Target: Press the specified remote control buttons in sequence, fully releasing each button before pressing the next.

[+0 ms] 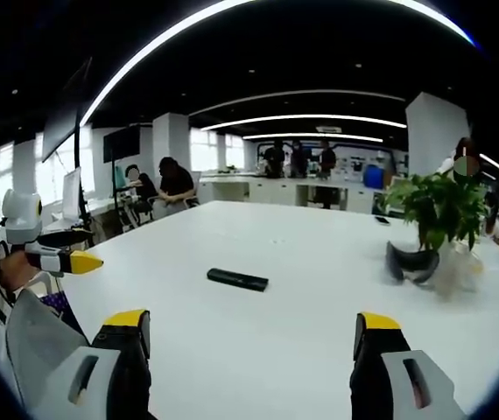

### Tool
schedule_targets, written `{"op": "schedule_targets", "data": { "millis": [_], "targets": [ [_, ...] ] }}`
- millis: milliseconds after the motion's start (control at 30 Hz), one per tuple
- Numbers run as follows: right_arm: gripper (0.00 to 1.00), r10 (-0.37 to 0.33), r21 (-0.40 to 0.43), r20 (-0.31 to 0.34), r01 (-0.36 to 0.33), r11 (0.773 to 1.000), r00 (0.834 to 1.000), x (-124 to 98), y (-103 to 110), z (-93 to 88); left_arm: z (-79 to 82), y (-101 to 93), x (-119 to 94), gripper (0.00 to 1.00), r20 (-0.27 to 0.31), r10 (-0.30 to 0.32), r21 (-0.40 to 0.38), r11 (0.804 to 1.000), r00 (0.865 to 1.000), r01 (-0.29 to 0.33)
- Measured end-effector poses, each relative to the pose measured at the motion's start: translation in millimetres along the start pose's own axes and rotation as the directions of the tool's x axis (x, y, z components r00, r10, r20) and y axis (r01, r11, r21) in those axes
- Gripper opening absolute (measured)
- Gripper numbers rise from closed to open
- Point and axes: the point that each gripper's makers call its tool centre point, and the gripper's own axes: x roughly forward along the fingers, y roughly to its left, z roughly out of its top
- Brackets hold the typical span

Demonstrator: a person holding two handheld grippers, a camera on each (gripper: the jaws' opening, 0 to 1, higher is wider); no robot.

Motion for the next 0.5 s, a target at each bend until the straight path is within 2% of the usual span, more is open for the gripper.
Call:
{"op": "schedule_targets", "data": {
  "millis": [100, 200, 300, 400, 500],
  "targets": [
    [0.96, 0.005, 0.0, 0.0, -0.005, 1.0, 1.0, 0.4, 1.1, 0.0, -0.6, 1.5, 2.1, 1.0, -0.015, 0.002, 0.012, 1.0, 1.0, -0.001],
    [0.96, 0.011, -0.001, 0.0, -0.011, 1.0, 1.0, 0.6, 2.1, 0.0, -1.9, 3.8, 3.3, 0.94, -0.043, 0.008, 0.038, 0.999, 0.999, -0.007],
    [0.96, 0.013, 0.002, -0.007, -0.013, 1.0, 1.0, 1.2, 2.2, -1.8, -1.9, 2.8, 7.5, 0.96, -0.062, -0.001, 0.065, 0.998, 0.998, 0.005],
    [0.95, 0.021, 0.01, -0.009, -0.021, 1.0, 1.0, 1.8, 2.3, -2.7, 2.0, 0.4, 13.2, 0.95, -0.072, -0.024, 0.058, 0.998, 0.997, 0.028],
    [0.88, 0.046, 0.017, -0.022, -0.046, 0.999, 0.999, 1.8, 5.2, -4.4, 4.2, 0.9, 20.9, 0.94, -0.1, -0.027, 0.08, 0.996, 0.995, 0.035]
  ]
}}
